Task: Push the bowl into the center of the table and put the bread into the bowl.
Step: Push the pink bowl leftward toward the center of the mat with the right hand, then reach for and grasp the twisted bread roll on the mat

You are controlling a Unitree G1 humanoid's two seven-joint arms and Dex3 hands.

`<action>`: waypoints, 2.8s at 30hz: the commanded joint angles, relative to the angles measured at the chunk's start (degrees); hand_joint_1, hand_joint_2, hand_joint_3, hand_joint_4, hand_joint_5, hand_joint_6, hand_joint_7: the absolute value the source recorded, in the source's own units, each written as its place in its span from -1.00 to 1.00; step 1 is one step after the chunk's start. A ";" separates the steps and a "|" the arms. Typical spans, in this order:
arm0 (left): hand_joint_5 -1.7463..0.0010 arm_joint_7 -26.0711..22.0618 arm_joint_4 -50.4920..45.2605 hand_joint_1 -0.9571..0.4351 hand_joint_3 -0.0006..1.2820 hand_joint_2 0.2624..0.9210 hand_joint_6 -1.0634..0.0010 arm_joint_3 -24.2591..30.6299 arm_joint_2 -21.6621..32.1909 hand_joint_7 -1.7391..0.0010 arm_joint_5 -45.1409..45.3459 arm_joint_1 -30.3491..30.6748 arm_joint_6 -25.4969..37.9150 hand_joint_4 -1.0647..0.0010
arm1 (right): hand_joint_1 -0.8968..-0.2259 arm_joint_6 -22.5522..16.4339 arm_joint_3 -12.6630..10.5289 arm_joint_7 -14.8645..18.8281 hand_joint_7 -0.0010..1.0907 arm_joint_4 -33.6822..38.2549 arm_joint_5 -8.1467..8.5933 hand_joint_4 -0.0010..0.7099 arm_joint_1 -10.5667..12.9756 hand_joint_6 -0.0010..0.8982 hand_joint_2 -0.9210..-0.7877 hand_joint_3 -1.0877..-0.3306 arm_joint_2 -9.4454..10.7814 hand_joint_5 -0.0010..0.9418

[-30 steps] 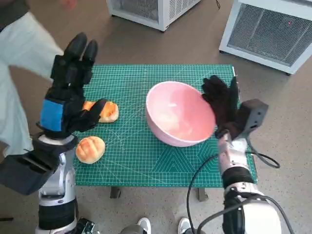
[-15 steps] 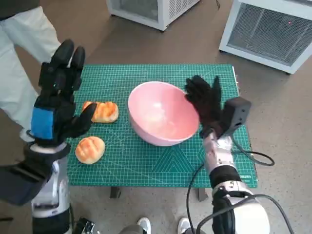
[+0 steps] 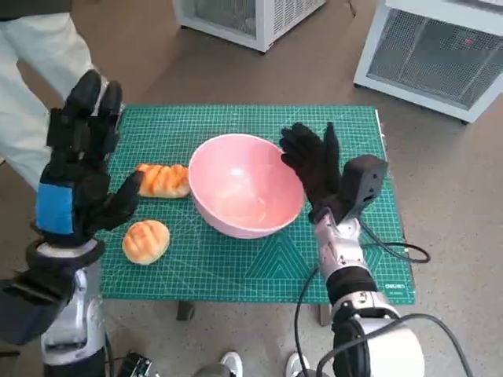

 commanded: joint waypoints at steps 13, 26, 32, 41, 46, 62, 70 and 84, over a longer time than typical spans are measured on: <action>1.00 1.11 -0.66 -0.62 -0.32 1.00 1.00 0.29 -0.08 0.54 -0.22 0.52 0.60 0.71 | -0.35 -2.38 -1.18 3.94 -0.13 -0.59 0.90 -0.46 -3.24 -0.76 -1.00 -0.38 -0.04 -0.98; 1.00 1.30 1.37 -0.61 -0.33 1.00 1.00 -0.64 -0.41 0.54 0.15 -0.99 0.02 0.71 | -0.45 -13.63 -0.69 12.77 0.02 -3.55 2.05 -0.54 -5.20 -0.97 -1.00 -0.28 -3.21 -1.00; 1.00 1.00 2.99 -0.61 -0.33 1.00 1.00 -1.01 -0.38 0.55 0.14 -2.05 -0.61 0.71 | -0.50 -18.31 -0.32 17.06 0.07 -5.82 3.04 -0.54 -5.40 -1.00 -1.00 -0.27 -4.54 -0.99; 1.00 0.25 5.75 -0.64 -0.33 1.00 1.00 -1.26 -0.13 0.55 -0.46 -3.80 -1.49 0.71 | -0.53 -24.57 0.74 19.34 0.12 -9.18 3.67 -0.49 -5.21 -1.00 -1.00 -0.33 -5.40 -0.97; 1.00 -0.38 6.86 -0.65 -0.33 1.00 1.00 -1.26 -0.07 0.53 -0.90 -4.45 -1.85 0.71 | -0.53 -26.10 1.02 20.87 0.13 -10.57 5.14 -0.48 -4.96 -1.00 -1.00 -0.35 -5.64 -0.97; 1.00 -2.23 8.09 -0.65 -0.33 1.00 1.00 -0.76 0.28 0.51 -2.34 -5.07 -2.63 0.71 | -0.42 -26.91 1.62 24.48 0.17 -13.67 8.74 -0.49 -4.04 -1.00 -1.00 -0.45 -6.25 -0.97; 1.00 -2.57 8.11 -0.64 -0.33 1.00 1.00 -0.63 0.44 0.51 -2.60 -5.13 -3.02 0.72 | -0.43 -26.93 1.97 24.15 0.13 -14.81 9.30 -0.49 -3.56 -1.00 -1.00 -0.48 -6.21 -0.98; 1.00 -7.80 3.43 -0.53 -0.54 1.00 1.00 4.43 14.52 0.52 1.46 -2.59 6.64 0.73 | -0.50 -26.29 2.56 24.49 0.06 -15.99 10.71 -0.50 -2.60 -1.00 -1.00 -0.48 -5.93 -0.97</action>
